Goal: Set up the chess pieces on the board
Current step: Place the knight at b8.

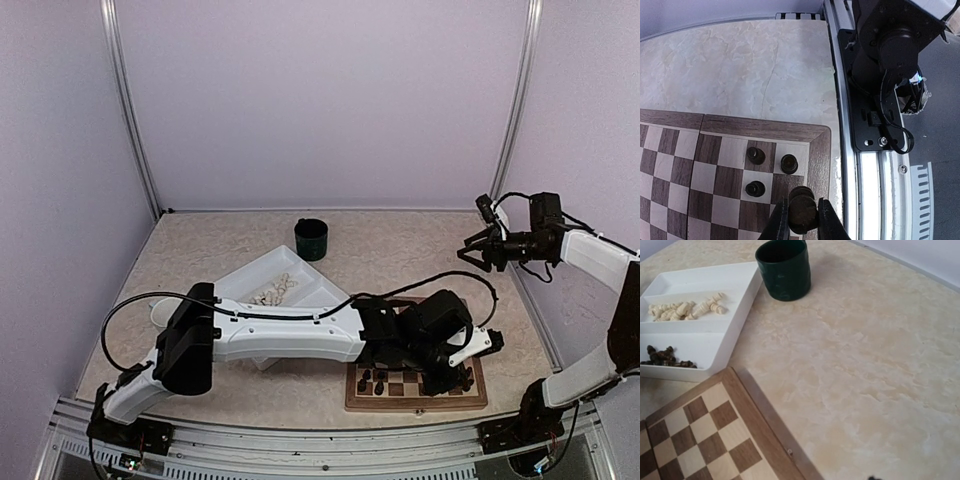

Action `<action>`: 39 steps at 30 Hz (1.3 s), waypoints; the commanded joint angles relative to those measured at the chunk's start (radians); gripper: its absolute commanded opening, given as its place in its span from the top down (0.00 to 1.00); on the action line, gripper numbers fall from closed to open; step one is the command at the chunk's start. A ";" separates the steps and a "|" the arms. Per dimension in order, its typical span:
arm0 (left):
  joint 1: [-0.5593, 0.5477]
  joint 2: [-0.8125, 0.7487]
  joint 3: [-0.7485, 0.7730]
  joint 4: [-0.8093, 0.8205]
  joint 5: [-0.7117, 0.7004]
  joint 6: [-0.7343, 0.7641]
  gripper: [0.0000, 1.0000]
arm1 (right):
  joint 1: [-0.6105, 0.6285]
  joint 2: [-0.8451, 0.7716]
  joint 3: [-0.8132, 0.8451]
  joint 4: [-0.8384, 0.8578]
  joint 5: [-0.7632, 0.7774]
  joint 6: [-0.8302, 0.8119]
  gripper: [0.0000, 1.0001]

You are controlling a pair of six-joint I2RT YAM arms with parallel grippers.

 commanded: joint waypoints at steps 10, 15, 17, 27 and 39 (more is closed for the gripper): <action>-0.021 0.068 0.045 -0.010 -0.093 -0.001 0.83 | 0.002 0.020 -0.001 -0.020 -0.038 -0.008 0.43; -0.021 0.078 0.048 0.001 -0.099 -0.002 0.83 | 0.002 0.023 -0.001 -0.024 -0.042 -0.013 0.43; -0.021 0.084 0.050 0.004 -0.099 -0.003 0.83 | 0.002 0.026 -0.001 -0.025 -0.045 -0.016 0.43; -0.021 0.099 0.057 0.013 -0.090 -0.010 0.83 | 0.002 0.035 0.003 -0.037 -0.056 -0.026 0.43; -0.021 0.098 0.057 0.014 -0.094 -0.011 0.78 | 0.002 0.032 0.002 -0.044 -0.063 -0.031 0.43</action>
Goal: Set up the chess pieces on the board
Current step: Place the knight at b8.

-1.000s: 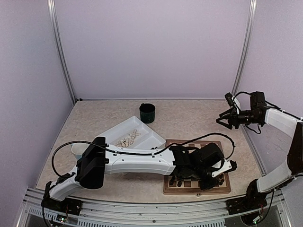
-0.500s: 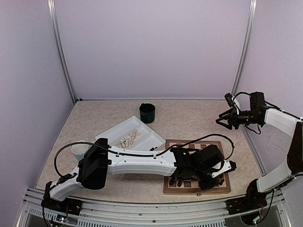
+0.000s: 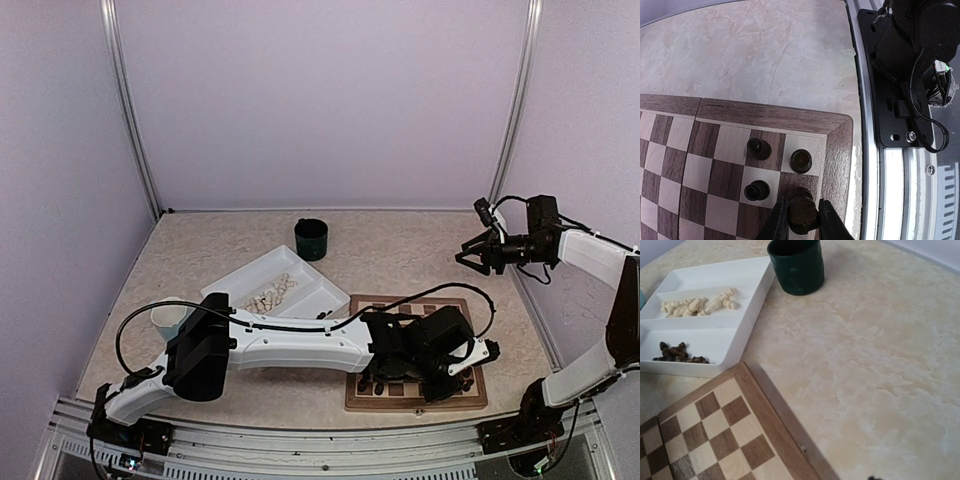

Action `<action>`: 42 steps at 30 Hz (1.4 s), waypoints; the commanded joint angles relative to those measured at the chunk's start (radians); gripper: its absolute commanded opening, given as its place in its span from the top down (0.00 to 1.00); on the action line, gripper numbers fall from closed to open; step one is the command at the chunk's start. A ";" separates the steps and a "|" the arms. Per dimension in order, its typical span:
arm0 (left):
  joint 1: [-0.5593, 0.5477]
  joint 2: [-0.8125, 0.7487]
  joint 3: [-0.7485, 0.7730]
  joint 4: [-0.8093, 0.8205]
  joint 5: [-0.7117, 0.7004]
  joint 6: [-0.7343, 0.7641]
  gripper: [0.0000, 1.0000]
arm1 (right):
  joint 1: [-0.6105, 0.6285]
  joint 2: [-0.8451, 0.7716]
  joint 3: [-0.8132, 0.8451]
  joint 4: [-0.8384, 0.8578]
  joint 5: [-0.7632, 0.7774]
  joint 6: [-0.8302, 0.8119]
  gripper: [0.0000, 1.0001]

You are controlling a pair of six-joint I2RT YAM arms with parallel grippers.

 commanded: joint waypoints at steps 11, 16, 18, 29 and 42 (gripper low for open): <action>-0.004 0.022 0.028 0.017 0.000 -0.004 0.74 | 0.002 0.006 0.003 -0.023 -0.028 -0.015 0.43; -0.004 0.022 0.028 0.021 -0.001 -0.003 0.71 | 0.002 0.006 0.004 -0.025 -0.029 -0.017 0.43; -0.004 0.018 0.028 0.025 -0.004 -0.004 0.71 | 0.002 0.007 0.006 -0.026 -0.031 -0.017 0.43; -0.004 -0.047 -0.029 0.088 0.013 0.005 0.64 | 0.002 0.001 0.005 -0.025 -0.038 -0.012 0.43; -0.006 -0.001 0.022 0.052 0.024 -0.004 0.64 | 0.003 -0.005 0.004 -0.026 -0.039 -0.012 0.43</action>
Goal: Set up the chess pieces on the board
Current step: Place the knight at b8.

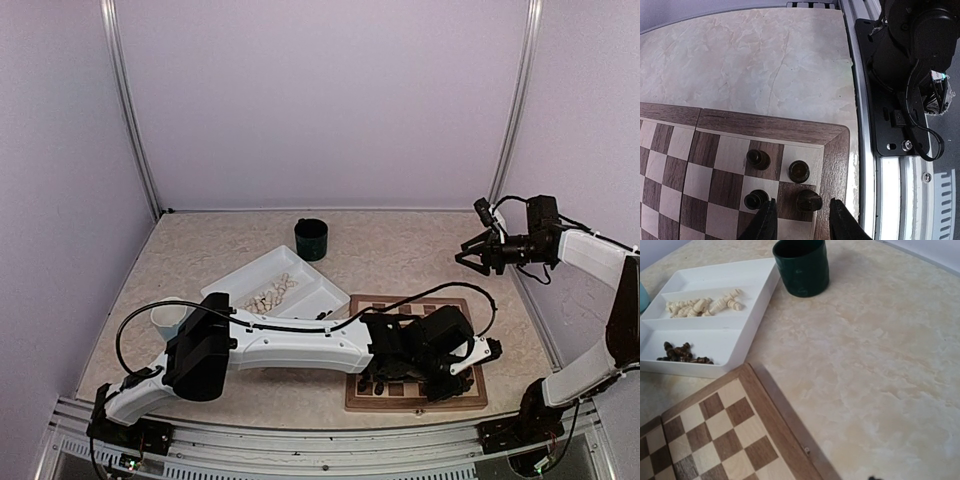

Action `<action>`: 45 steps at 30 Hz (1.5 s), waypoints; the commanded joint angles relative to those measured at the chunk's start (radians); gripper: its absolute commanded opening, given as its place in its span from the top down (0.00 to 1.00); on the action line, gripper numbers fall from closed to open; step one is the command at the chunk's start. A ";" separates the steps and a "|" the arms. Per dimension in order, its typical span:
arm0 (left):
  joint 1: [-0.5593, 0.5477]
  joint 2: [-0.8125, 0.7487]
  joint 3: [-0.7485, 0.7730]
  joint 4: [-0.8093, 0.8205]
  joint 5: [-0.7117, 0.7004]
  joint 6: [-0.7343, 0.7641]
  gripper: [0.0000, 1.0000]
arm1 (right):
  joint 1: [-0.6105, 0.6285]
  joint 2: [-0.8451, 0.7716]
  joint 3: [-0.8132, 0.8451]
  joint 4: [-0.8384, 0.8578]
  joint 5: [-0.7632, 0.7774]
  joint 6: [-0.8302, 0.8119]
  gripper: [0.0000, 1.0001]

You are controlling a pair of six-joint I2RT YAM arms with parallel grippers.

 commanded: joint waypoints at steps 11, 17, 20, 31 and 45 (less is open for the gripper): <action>-0.006 0.026 0.057 -0.001 0.039 -0.003 0.61 | 0.002 0.001 0.009 -0.029 -0.023 -0.013 0.43; -0.005 0.041 0.066 0.004 0.041 -0.016 0.66 | 0.002 0.001 0.008 -0.032 -0.022 -0.017 0.43; -0.005 0.046 0.069 0.003 0.037 -0.020 0.66 | 0.002 0.001 0.009 -0.034 -0.022 -0.019 0.43; -0.004 0.060 0.076 -0.002 0.035 -0.028 0.68 | 0.003 0.003 0.008 -0.037 -0.025 -0.023 0.44; 0.002 0.022 0.042 -0.008 0.004 -0.029 0.84 | 0.002 0.006 0.010 -0.039 -0.031 -0.023 0.44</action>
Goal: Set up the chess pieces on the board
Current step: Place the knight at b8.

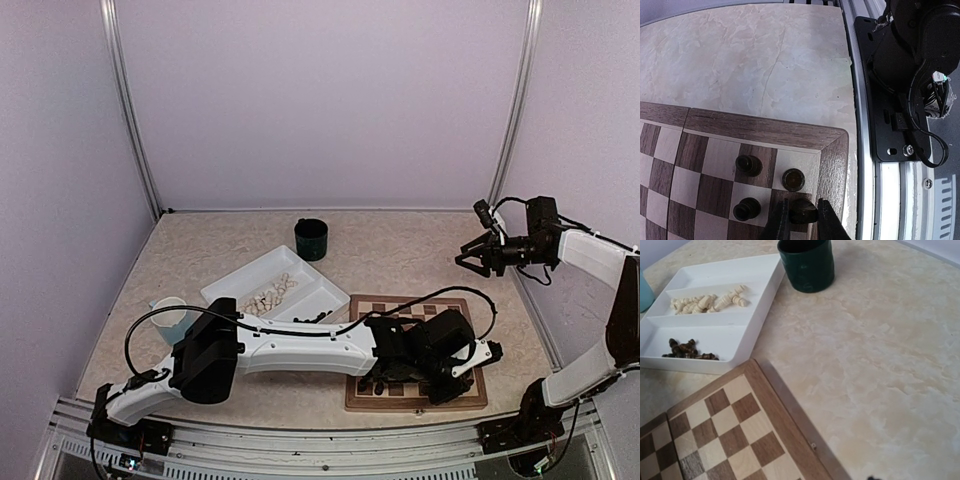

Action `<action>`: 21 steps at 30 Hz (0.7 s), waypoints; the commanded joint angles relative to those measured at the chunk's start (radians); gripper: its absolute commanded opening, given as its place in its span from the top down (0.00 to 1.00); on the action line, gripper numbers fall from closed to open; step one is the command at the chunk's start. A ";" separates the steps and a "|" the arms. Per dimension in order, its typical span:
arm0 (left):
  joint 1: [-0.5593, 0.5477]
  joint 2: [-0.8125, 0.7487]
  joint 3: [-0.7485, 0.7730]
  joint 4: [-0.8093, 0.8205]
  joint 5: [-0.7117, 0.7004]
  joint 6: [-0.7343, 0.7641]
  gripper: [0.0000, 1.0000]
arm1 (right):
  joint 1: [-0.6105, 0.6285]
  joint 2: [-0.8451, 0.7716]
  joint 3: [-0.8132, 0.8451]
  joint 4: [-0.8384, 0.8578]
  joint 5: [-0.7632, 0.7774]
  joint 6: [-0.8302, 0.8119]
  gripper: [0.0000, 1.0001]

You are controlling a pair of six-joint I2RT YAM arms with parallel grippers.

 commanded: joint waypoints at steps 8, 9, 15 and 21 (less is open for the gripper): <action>0.006 -0.064 -0.058 0.007 -0.044 -0.009 0.85 | 0.002 0.006 0.010 -0.011 -0.026 -0.010 0.44; 0.006 -0.067 -0.061 0.009 -0.046 -0.010 0.85 | 0.002 0.007 0.010 -0.012 -0.026 -0.010 0.44; 0.006 -0.065 -0.061 0.013 -0.032 -0.015 0.83 | 0.002 0.009 0.010 -0.011 -0.028 -0.011 0.44; 0.005 -0.064 -0.059 0.025 -0.030 -0.020 0.75 | 0.002 0.012 0.009 -0.013 -0.028 -0.012 0.44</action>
